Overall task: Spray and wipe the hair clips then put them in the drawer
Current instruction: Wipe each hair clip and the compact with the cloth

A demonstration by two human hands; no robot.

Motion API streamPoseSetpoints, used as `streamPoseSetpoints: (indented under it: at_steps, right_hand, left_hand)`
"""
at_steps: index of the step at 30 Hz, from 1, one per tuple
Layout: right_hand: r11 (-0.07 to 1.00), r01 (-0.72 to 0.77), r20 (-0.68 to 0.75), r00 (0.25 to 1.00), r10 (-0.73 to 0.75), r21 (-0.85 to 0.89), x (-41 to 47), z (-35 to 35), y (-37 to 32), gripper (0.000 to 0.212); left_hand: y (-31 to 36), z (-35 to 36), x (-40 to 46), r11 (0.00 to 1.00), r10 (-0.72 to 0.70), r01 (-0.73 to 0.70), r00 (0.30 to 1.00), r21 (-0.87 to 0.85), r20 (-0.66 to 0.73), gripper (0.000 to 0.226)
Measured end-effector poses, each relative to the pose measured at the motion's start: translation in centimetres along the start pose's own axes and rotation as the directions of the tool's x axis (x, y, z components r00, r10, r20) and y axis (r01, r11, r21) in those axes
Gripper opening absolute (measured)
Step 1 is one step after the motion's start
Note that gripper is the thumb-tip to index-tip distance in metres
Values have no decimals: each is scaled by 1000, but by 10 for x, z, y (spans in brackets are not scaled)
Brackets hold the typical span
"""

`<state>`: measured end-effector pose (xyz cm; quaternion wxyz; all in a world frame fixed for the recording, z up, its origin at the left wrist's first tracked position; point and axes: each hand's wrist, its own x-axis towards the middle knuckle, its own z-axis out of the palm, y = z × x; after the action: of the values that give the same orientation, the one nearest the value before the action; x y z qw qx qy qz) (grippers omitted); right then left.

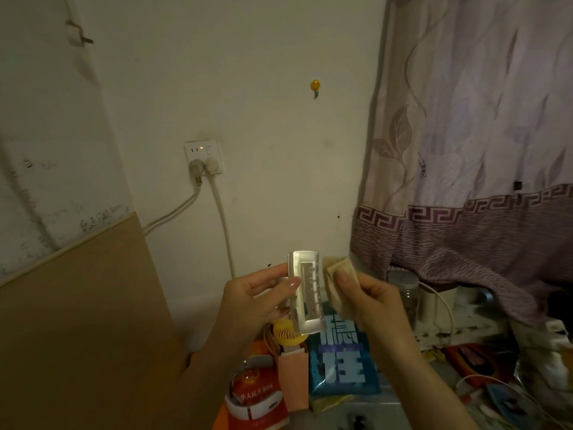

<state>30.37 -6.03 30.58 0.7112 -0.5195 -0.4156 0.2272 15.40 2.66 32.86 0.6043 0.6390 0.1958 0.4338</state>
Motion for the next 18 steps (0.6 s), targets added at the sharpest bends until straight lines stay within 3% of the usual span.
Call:
streamPoseSetpoints:
  at_steps: [4,14,18]
  right_hand:
    - [996,86,21,996,-85,-31,14,5,-17,39]
    - [997,3,79,997,-9,75,8,13,-7,16]
    - [996,-28,130,991,16,88,1,14,3,20]
  left_hand:
    - [-2,6,-2,999,6,-7,999,41,34,26]
    - [-5,7,-3,992,76,-80,996,95,43,28]
    - [-7,5,0,993,105,-105,994,55,8,30]
